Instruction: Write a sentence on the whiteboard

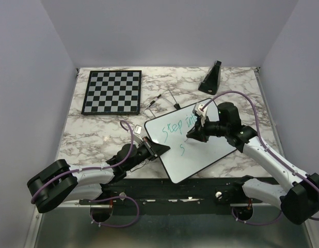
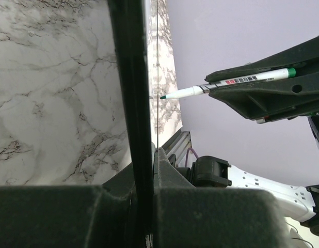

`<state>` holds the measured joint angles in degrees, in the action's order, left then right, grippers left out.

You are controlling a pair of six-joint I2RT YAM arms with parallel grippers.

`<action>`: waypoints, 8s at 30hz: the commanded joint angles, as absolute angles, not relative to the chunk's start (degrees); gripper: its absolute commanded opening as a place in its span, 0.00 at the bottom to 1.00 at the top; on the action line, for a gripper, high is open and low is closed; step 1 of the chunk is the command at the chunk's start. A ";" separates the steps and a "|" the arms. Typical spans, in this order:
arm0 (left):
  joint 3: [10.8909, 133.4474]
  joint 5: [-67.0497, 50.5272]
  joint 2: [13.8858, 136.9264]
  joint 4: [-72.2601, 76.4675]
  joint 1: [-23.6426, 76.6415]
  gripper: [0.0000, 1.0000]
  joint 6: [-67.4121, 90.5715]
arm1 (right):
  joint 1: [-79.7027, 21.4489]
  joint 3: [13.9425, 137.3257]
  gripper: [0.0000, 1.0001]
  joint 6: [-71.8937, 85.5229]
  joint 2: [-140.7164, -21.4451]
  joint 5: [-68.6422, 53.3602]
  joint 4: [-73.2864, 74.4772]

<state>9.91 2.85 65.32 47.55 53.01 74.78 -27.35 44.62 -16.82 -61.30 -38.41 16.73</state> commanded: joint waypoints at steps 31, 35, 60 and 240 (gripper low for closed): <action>9.75 6.33 63.72 51.86 53.09 0.00 71.63 | -27.25 45.00 0.00 -20.93 -62.84 -35.16 24.27; 9.76 6.24 63.72 51.86 53.09 0.00 71.54 | -27.25 45.70 0.01 -19.60 -63.37 -33.93 21.63; 10.19 6.33 63.37 50.97 53.09 0.00 71.19 | -27.16 44.65 0.01 -24.52 -62.14 -38.85 28.38; 8.44 6.77 61.17 51.15 53.09 0.00 70.22 | -19.34 45.53 0.01 -13.45 -62.67 -33.05 18.19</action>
